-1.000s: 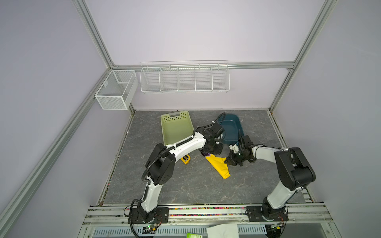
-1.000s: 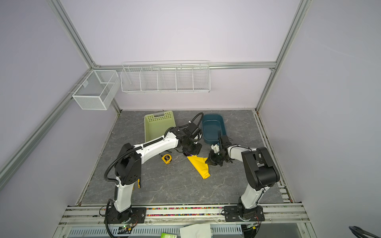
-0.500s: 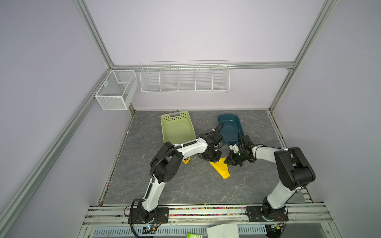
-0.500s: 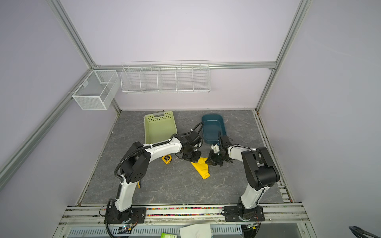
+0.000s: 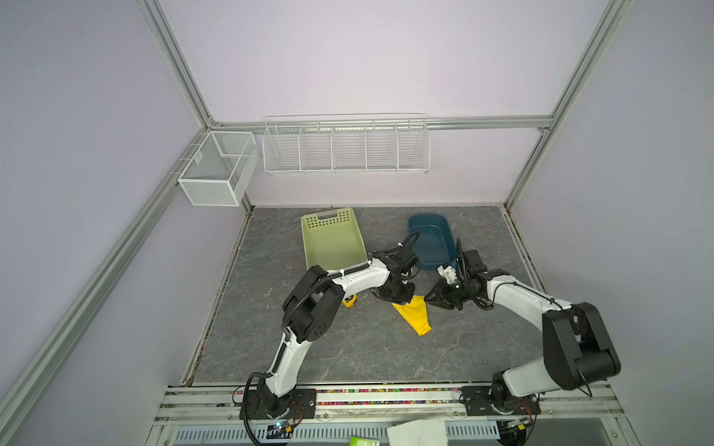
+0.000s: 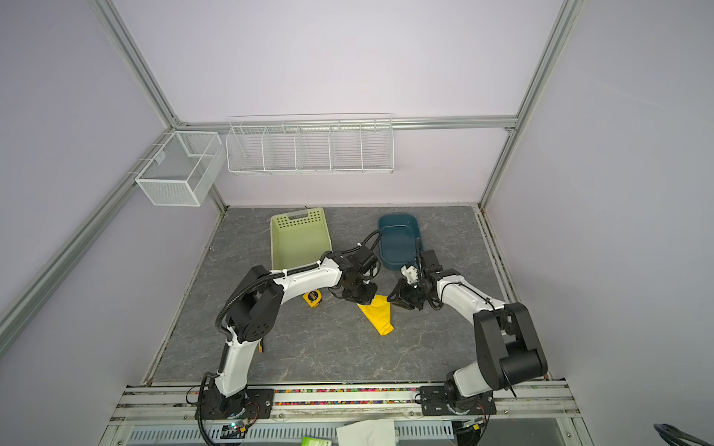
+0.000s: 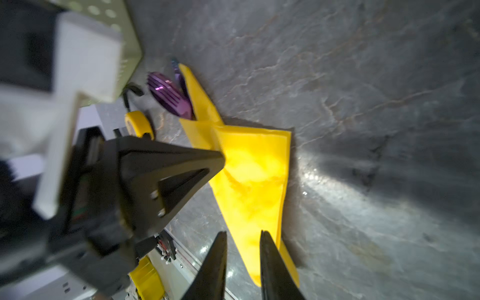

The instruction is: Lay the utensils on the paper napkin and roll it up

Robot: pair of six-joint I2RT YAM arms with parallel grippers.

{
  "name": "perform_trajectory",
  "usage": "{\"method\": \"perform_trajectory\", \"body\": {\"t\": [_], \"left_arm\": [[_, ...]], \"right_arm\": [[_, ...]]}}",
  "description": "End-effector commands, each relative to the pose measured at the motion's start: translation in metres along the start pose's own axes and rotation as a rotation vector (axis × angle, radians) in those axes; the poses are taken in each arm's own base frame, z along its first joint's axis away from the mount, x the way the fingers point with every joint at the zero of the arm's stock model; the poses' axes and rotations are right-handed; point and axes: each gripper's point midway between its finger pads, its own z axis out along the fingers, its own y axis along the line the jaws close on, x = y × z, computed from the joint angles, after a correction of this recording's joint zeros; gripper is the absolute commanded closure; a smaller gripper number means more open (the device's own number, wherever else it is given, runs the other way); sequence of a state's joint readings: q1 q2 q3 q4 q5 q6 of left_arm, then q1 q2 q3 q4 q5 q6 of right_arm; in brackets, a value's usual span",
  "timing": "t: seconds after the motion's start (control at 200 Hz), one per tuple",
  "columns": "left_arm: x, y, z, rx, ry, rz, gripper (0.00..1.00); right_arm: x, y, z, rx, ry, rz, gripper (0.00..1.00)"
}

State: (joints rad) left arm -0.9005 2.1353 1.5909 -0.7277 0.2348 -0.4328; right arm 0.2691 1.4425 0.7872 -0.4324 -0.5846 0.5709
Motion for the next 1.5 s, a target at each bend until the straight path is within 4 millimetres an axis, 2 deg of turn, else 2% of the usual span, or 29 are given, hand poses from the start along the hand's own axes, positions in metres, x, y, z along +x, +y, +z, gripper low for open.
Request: {"method": "perform_trajectory", "body": {"t": [0.0, 0.075, 0.22, 0.38, 0.605, 0.77, 0.88, 1.025, 1.21, 1.375, 1.495], "left_arm": [[0.01, 0.013, 0.016, -0.036, 0.035, -0.005, 1.0], [0.01, 0.013, 0.016, -0.033, 0.033, -0.004, 1.0], [0.01, 0.012, 0.016, -0.032, 0.036, 0.001, 1.0], [0.012, 0.014, 0.016, -0.038, 0.038, 0.0, 1.0], [0.012, 0.014, 0.013, -0.04, 0.032, -0.006, 1.0], [0.013, 0.016, 0.012, -0.048, 0.03, -0.002, 1.0], [0.011, 0.016, 0.01, -0.057, 0.021, 0.007, 1.0], [0.006, 0.013, 0.005, -0.046, 0.009, 0.03, 1.0], [0.001, 0.012, 0.0, -0.041, 0.006, 0.053, 1.0], [0.003, 0.01, -0.001, -0.027, 0.012, 0.069, 1.0], [0.001, 0.006, -0.007, -0.015, -0.005, 0.071, 1.0]], "right_arm": [[0.034, 0.007, 0.003, -0.099, 0.103, 0.078, 0.81], [0.05, 0.011, 0.008, -0.16, 0.162, 0.081, 0.84], [0.066, 0.001, 0.018, -0.171, 0.244, 0.09, 0.87], [0.065, -0.009, 0.026, -0.139, 0.265, 0.085, 0.88], [0.064, -0.04, 0.039, -0.002, 0.29, 0.092, 0.9], [0.073, -0.064, 0.039, 0.105, 0.293, 0.097, 0.92], [0.084, -0.073, 0.041, 0.112, 0.292, 0.132, 0.93], [0.103, -0.072, 0.048, 0.094, 0.3, 0.169, 0.93], [0.124, -0.058, 0.061, 0.055, 0.314, 0.2, 0.93], [0.125, -0.039, 0.071, 0.014, 0.287, 0.199, 0.93], [0.12, -0.04, 0.074, 0.029, 0.259, 0.212, 0.93]]}}
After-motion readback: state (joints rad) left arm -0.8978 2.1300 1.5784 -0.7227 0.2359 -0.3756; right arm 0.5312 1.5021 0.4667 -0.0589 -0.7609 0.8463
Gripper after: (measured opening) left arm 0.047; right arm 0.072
